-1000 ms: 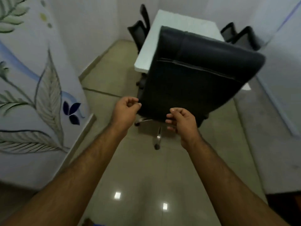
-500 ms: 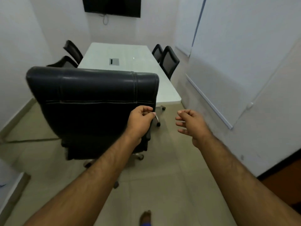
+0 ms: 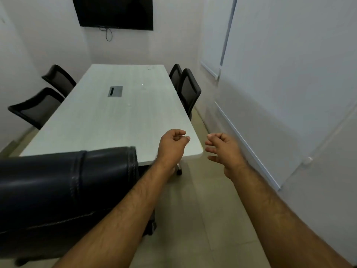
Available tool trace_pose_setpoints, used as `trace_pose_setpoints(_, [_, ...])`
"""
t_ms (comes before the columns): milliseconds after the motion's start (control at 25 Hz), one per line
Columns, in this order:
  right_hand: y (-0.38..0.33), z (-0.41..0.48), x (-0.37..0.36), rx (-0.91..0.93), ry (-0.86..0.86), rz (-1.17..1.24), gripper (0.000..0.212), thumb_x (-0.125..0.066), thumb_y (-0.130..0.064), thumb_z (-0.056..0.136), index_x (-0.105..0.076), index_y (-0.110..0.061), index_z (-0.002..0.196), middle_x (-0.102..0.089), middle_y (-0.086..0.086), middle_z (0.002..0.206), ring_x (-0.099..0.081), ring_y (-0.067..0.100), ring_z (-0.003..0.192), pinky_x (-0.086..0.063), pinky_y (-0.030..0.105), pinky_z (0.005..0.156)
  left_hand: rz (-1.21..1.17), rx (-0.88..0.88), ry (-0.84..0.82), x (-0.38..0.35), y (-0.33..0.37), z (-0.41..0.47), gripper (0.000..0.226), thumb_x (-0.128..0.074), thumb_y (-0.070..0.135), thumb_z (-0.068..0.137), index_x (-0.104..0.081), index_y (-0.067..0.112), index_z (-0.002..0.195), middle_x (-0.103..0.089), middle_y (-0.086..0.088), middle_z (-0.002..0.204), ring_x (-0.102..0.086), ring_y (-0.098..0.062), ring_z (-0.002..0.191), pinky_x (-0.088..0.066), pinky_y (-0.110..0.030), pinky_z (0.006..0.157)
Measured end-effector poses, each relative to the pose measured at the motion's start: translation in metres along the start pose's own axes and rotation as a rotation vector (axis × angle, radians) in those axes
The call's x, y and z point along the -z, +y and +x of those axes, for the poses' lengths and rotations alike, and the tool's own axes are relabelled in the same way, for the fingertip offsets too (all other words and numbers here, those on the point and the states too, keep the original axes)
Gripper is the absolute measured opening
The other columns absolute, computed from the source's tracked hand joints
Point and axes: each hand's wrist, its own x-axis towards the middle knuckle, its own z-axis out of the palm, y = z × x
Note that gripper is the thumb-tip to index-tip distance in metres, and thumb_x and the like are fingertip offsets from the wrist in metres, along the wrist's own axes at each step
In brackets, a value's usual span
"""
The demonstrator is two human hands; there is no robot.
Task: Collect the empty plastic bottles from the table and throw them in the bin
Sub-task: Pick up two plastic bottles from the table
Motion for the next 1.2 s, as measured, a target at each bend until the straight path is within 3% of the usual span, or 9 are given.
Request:
trace_pose_setpoints(160, [0.003, 0.122, 0.018, 0.003, -0.075, 0.006, 0.017, -0.06, -0.034, 0.096, -0.065, -0.019, 0.104, -0.07, 0.003, 0.105, -0.068, 0.02, 0.097, -0.059, 0.035, 0.077, 0.028, 0.02, 0.102, -0.06, -0.016, 0.093, 0.026, -0.062, 0.024, 0.093, -0.062, 0.021, 0.119, -0.064, -0.001, 0.122, -0.06, -0.019, 0.112, -0.053, -0.038, 0.098])
trace_pose_setpoints(320, [0.004, 0.251, 0.047, 0.015, -0.178, -0.009, 0.02, -0.059, -0.033, 0.097, -0.063, -0.019, 0.111, -0.07, 0.004, 0.105, -0.068, 0.021, 0.096, -0.057, 0.033, 0.073, 0.027, 0.046, 0.188, -0.129, -0.024, 0.187, 0.028, -0.061, 0.023, 0.094, -0.061, 0.02, 0.122, -0.062, 0.0, 0.123, -0.059, -0.02, 0.114, -0.052, -0.038, 0.1])
trace_pose_setpoints(600, [-0.027, 0.445, 0.065, -0.005, -0.401, -0.066, 0.01, -0.059, -0.03, 0.097, -0.066, -0.023, 0.099, -0.072, 0.003, 0.097, -0.065, 0.015, 0.084, -0.058, 0.037, 0.079, 0.021, 0.085, 0.332, -0.21, -0.004, 0.334, 0.031, -0.064, 0.021, 0.092, -0.062, 0.016, 0.122, -0.067, -0.005, 0.115, -0.062, -0.02, 0.109, -0.052, -0.039, 0.098])
trace_pose_setpoints(800, [-0.038, 0.593, 0.027, 0.047, -0.544, -0.103, 0.018, -0.059, -0.031, 0.097, -0.067, -0.018, 0.106, -0.072, 0.004, 0.1, -0.067, 0.016, 0.086, -0.056, 0.03, 0.069, 0.0, 0.101, 0.459, -0.231, -0.019, 0.46, 0.028, -0.066, 0.02, 0.09, -0.064, 0.015, 0.117, -0.068, -0.006, 0.111, -0.064, -0.02, 0.107, -0.053, -0.038, 0.095])
trace_pose_setpoints(1040, [-0.058, 0.756, -0.058, 0.045, -0.684, -0.176, 0.02, -0.061, -0.031, 0.096, -0.067, -0.017, 0.109, -0.072, 0.004, 0.103, -0.068, 0.018, 0.091, -0.058, 0.036, 0.078, -0.019, 0.198, 0.597, -0.225, -0.045, 0.624, 0.028, -0.066, 0.021, 0.091, -0.063, 0.016, 0.119, -0.067, -0.006, 0.118, -0.062, -0.022, 0.112, -0.052, -0.043, 0.099])
trace_pose_setpoints(1200, [-0.086, 0.844, -0.115, 0.027, -0.763, -0.19, 0.021, -0.063, -0.03, 0.096, -0.067, -0.016, 0.11, -0.072, 0.005, 0.104, -0.069, 0.021, 0.094, -0.058, 0.036, 0.078, 0.001, 0.245, 0.677, -0.213, -0.039, 0.71, 0.024, -0.066, 0.018, 0.09, -0.064, 0.014, 0.114, -0.066, -0.005, 0.101, -0.062, -0.019, 0.096, -0.051, -0.03, 0.082])
